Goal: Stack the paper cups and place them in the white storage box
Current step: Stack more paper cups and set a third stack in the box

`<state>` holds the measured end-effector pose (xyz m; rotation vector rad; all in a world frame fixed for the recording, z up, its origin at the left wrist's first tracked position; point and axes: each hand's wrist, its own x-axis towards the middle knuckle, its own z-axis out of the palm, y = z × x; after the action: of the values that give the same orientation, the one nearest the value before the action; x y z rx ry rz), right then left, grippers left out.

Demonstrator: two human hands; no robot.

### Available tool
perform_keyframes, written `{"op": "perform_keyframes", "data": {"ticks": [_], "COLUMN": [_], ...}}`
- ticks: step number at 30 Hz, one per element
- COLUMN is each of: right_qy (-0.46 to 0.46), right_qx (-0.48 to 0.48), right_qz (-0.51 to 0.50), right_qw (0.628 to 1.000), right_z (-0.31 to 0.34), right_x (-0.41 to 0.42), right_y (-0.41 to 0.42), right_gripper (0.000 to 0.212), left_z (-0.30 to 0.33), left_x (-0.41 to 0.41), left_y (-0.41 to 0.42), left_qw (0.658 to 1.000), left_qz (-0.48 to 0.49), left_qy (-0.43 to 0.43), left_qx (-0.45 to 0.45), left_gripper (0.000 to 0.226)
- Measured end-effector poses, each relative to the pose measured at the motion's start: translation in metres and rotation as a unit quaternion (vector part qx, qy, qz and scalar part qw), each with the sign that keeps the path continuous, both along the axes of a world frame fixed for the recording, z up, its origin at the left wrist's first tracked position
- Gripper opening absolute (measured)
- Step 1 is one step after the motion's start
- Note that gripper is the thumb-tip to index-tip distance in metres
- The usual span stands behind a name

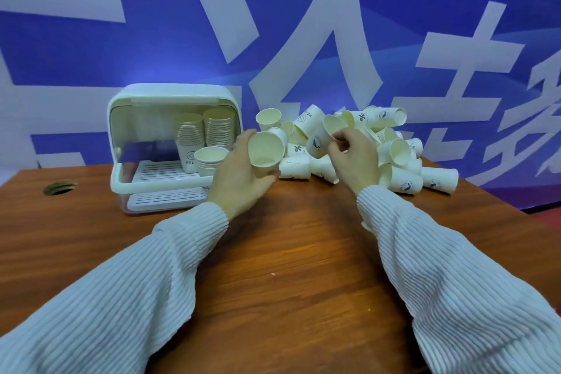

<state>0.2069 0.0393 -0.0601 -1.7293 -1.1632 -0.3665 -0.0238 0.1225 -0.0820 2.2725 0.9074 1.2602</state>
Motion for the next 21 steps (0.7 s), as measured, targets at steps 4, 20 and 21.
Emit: {"op": "perform_keyframes", "data": {"ticks": [4,20,21], "right_qy": [0.037,-0.223,-0.249], "right_qx": [0.019,-0.261,-0.281], "right_qz": [0.107,0.176,0.167], "right_qw": [0.993,0.923,0.912], "right_z": [0.010,0.011,0.007], "right_x": [-0.060,-0.161,-0.162], "right_y": [0.025,0.108,0.109], "right_gripper": [0.009,0.036,0.037], "left_z": [0.018,0.030,0.031], "left_x": [-0.036,-0.126,-0.124], "left_y": [0.015,0.049,0.050], "left_qw": [0.991,0.980,0.980], "left_qz": [0.069,0.165,0.164], "left_qy": [-0.111,-0.111,-0.106], "left_qx": [-0.025,-0.029,-0.034], "left_gripper": [0.091,0.087,0.087]}}
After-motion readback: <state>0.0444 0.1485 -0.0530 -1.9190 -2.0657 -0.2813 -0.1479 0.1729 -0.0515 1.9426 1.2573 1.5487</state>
